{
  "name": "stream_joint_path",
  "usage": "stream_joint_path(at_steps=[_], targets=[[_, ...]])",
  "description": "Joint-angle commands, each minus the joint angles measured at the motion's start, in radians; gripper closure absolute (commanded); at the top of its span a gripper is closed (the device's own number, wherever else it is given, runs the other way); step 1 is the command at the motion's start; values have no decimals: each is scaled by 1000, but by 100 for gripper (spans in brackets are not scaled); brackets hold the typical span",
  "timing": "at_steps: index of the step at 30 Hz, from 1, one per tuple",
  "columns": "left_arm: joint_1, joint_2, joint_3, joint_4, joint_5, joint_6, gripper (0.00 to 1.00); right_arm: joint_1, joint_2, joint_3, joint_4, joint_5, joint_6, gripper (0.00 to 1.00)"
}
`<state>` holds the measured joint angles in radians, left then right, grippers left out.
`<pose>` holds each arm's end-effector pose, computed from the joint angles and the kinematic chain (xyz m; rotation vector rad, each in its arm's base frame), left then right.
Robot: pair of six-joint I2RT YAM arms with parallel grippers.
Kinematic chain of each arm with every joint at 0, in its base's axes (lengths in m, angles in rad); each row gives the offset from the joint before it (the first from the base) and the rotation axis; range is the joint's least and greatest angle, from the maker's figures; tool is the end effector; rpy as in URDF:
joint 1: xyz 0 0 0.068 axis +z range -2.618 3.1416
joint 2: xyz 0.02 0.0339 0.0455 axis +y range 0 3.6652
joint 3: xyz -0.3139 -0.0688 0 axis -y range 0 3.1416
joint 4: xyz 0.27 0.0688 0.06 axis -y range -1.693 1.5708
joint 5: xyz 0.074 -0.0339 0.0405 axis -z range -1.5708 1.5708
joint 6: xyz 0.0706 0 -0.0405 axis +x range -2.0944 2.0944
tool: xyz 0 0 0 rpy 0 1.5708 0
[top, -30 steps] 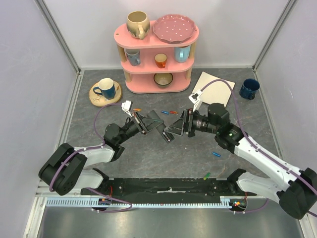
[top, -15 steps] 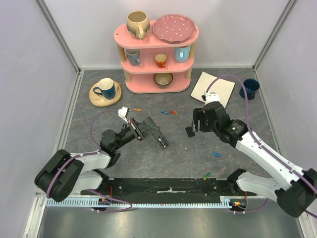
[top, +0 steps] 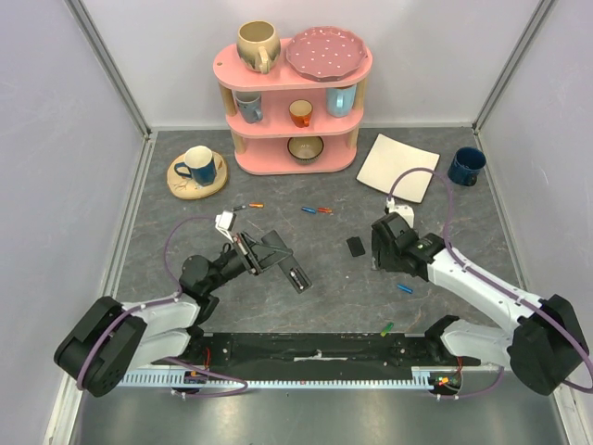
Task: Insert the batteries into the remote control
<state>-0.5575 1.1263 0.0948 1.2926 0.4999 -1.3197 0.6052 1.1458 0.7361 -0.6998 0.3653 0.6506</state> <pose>0.1573 -0.1380 0.2311 -0.0976 1.6215 -1.8520 0.1989 0.1069 0.2216 0.1691 2.5562 -0.0295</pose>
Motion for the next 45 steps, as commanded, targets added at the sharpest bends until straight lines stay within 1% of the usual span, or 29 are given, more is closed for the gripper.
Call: stream_joint_path(at_steps=[1, 2, 3, 4, 5, 6, 7, 8, 9, 10, 11, 12, 13, 14, 16, 17, 20, 24, 29, 42, 45], targets=[[4, -72, -20, 214, 12, -32, 98, -4, -17, -73, 207, -126, 74, 29], [4, -94, -20, 196, 15, -33, 98, -4, -6, -75, 238, -138, 69, 29], [4, -117, -20, 141, 17, -26, 98, -2, 5, -69, 278, -138, 63, 29], [4, -175, -20, 96, 17, -16, 98, -2, 20, -55, 295, -138, 48, 29], [4, -206, -21, 52, 16, -4, 98, -4, 67, -19, 310, -138, 23, 29], [4, -238, -23, -52, 12, 26, 98, -2, 96, 6, 330, -132, -30, 29], [4, -314, -24, -102, -3, 42, 98, -4, 127, 31, 341, -129, -66, 29], [4, -350, -27, -148, -14, 59, 98, -4, 191, 87, 353, -126, -97, 29], [4, -391, -29, -239, -24, 83, 98, -2, 228, 118, 376, -123, -162, 29], [5, -426, -30, -277, -47, 94, 98, -2, 262, 150, 390, -111, -189, 29], [5, -494, -30, -326, -57, 115, 98, -2, 335, 211, 402, -105, -210, 29], [4, -523, -26, -396, -66, 125, 98, -2, 373, 239, 433, -100, -256, 29], [5, -549, -24, -435, -81, 134, 98, -5, 409, 268, 445, -91, -264, 29], [5, -591, -23, -461, -86, 146, 98, -8, 481, 323, 453, -89, -276, 29], [5, -615, -23, -513, -92, 149, 98, -12, 550, 389, 490, -85, -289, 30], [5, -631, -27, -521, -93, 146, 98, -13, 605, 401, 509, -86, -293, 30], [5, -643, -41, -533, -87, 134, 98, -15, 687, 430, 601, -92, -299, 32], [5, -692, -53, -575, -92, 135, 98, -15, 749, 467, 686, -104, -321, 33], [7, -766, -47, -674, -129, 171, 98, -15, 802, 514, 692, -104, -376, 34], [7, -752, -53, -664, -133, 178, 98, -16, 884, 548, 692, -143, -396, 37], [7, -746, -52, -659, -127, 180, 98, -16, 894, 549, 717, -157, -390, 39]])
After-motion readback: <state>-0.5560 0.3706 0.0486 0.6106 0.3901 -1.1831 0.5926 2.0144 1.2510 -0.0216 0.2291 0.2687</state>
